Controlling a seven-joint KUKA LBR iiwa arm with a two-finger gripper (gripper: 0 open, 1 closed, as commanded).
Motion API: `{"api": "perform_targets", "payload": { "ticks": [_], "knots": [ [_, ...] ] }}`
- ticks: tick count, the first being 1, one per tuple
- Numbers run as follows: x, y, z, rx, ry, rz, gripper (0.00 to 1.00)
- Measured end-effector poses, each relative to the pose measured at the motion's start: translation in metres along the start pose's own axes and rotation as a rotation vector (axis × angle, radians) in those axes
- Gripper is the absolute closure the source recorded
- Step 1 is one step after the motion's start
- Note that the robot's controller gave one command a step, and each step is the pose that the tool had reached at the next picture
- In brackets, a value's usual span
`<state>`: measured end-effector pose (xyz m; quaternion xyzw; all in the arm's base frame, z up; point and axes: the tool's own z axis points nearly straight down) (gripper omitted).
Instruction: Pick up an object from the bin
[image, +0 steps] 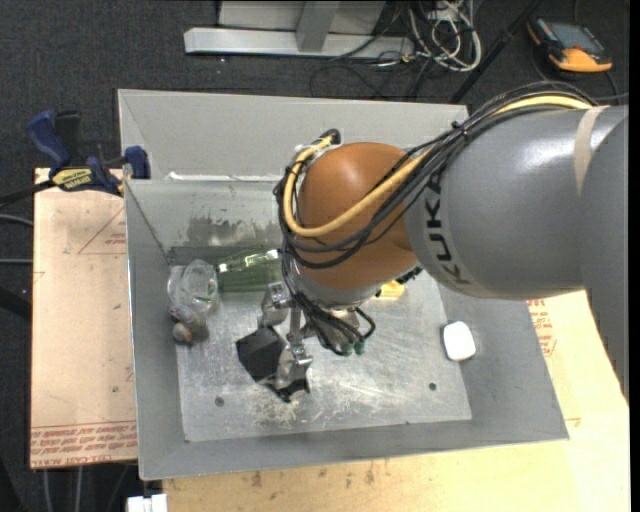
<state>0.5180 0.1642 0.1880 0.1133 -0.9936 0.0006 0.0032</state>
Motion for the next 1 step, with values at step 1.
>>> {"api": "perform_targets", "payload": {
  "ticks": [1],
  "knots": [
    [0.0093, 0.003, -0.0662, 0.0, 0.002, 0.01, 1.0]
  ]
}}
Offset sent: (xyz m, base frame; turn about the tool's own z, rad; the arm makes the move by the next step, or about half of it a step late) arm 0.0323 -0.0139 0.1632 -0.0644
